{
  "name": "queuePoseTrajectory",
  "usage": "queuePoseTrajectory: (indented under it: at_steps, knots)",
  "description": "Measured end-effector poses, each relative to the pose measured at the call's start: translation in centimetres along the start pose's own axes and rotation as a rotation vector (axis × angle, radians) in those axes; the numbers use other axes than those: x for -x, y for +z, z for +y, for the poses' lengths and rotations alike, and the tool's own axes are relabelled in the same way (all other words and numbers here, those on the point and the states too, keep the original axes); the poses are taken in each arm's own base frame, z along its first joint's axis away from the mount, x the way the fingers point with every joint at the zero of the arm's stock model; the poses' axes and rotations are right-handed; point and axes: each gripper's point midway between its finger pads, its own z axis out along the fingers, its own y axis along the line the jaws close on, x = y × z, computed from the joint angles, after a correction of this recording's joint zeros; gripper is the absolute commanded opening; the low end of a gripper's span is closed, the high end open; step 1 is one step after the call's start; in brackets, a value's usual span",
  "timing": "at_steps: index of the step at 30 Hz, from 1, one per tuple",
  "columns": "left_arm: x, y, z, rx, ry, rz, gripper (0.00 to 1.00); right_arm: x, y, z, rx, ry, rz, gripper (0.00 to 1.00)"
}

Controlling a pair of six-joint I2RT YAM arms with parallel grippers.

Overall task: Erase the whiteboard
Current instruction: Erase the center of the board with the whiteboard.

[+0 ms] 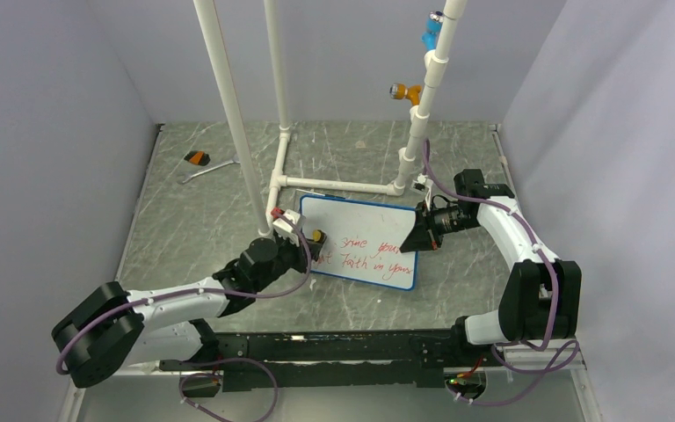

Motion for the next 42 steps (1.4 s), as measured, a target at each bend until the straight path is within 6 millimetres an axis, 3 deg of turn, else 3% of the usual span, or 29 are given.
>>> queuePoseTrajectory:
  at_steps: [7, 12, 15, 17, 24, 34, 42]
  knots:
    - [-0.4, 0.0, -1.2, -0.029, 0.038, -0.014, 0.0, 0.0, 0.0, 0.0, 0.0, -0.001, 0.0, 0.0]
    - [-0.8, -0.6, 1.2, 0.033, 0.028, -0.03, 0.0, 0.0, 0.0, 0.0, 0.0, -0.001, 0.0, 0.0]
    - [0.0, -1.2, 3.4, 0.087, 0.004, -0.066, 0.0, 0.0, 0.0, 0.0, 0.0, -0.001, 0.0, 0.0]
    - [0.8, -1.5, 3.9, 0.098, -0.003, -0.093, 0.0, 0.0, 0.0, 0.0, 0.0, -0.002, 0.0, 0.0]
    - [1.4, -1.5, 2.7, 0.036, -0.006, -0.106, 0.0, 0.0, 0.0, 0.0, 0.0, -0.002, 0.0, 0.0]
    - [-2.5, -0.7, -1.9, -0.069, 0.065, 0.007, 0.0, 0.0, 0.0, 0.0, 0.0, -0.002, 0.0, 0.0]
    - [-1.1, -0.6, -0.7, -0.003, 0.083, -0.042, 0.0, 0.0, 0.0, 0.0, 0.0, -0.002, 0.0, 0.0]
